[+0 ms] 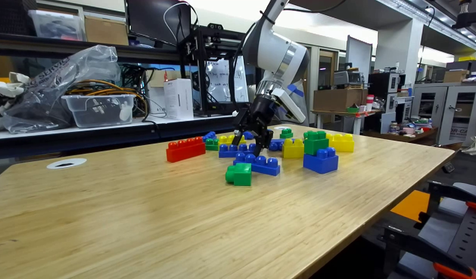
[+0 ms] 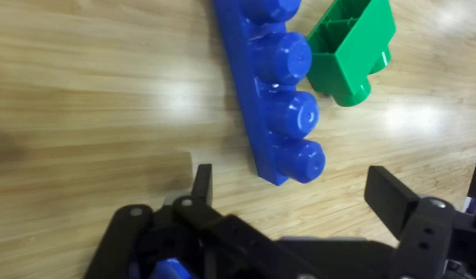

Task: Move one of the blue building blocks in the back forward

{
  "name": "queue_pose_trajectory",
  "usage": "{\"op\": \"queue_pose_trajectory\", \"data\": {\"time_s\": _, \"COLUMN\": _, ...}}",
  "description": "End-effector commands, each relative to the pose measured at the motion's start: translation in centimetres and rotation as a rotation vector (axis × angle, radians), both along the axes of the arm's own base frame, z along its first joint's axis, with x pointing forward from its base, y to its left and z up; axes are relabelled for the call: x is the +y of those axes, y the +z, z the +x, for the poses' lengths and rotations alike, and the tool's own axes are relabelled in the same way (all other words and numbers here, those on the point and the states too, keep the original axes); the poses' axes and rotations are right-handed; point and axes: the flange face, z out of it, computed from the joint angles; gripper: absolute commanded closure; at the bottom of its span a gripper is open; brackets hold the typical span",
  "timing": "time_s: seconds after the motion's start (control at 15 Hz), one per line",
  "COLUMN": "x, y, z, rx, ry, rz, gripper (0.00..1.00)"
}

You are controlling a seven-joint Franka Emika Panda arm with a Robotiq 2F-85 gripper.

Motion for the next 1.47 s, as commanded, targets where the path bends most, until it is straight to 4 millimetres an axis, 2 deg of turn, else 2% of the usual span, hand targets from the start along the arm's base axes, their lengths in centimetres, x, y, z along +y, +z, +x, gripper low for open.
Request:
{"op": "queue_pose_trajectory", "data": {"time_s": 0.0, "x": 0.6, "y": 1.8, "z": -1.6, "rx": -0.002, "ry": -0.036, "rz": -0.069, "gripper": 0.0}}
{"op": "queue_pose_trajectory", "data": {"time_s": 0.53, "x": 1.5, "y": 6.3, "z": -3.4, "rx": 0.02, "ry": -0.059, "rz": -0.152, "gripper": 0.0}}
{"op": "queue_pose_trajectory", "data": {"time_s": 1.4, "x": 0.8, "y": 9.5, "z": -4.7, "rx": 0.093, "ry": -0.034, "rz": -0.308, "gripper": 0.0}}
